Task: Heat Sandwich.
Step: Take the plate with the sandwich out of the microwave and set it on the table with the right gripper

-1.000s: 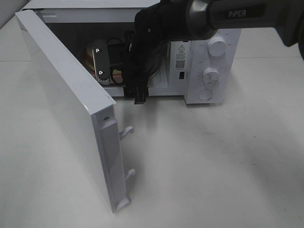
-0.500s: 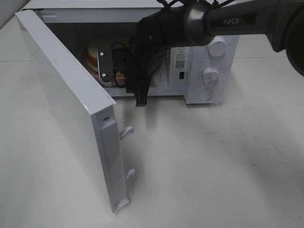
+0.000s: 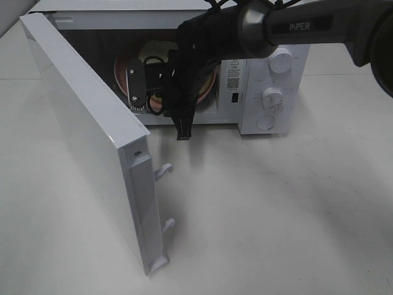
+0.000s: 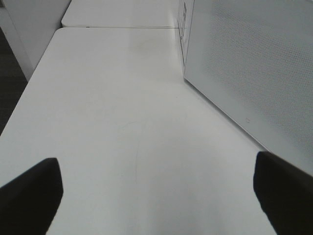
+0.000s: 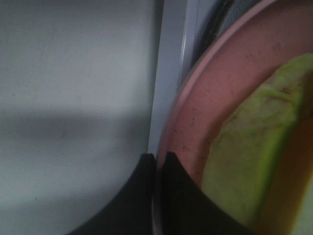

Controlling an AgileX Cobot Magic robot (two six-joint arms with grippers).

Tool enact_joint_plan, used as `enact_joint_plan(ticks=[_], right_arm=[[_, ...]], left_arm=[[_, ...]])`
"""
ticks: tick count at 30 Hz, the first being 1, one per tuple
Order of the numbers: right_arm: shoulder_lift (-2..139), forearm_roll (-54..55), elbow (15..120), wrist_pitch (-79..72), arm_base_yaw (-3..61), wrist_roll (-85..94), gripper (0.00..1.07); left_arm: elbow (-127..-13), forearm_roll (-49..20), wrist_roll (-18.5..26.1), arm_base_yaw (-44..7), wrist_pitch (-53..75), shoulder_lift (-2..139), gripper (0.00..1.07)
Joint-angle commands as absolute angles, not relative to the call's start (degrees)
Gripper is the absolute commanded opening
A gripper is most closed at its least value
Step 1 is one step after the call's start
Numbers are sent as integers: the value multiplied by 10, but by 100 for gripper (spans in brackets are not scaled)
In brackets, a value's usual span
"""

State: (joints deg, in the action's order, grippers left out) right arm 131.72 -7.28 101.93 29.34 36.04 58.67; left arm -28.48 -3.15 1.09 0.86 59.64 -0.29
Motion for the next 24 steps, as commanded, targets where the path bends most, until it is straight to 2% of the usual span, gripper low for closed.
enact_joint_plan(ticks=[1,20,24], right_arm=[[1320,-74,1016,310,359,588,0],[1288,-68,1013,363,359,705,0],[1271,-34,1012,376,359,760,0]], left_arm=[[-284,-32,10,11,593,-18,100],[-284,-32,11,11,593,-18,100],[-284,-32,11,11,593,-18,100]])
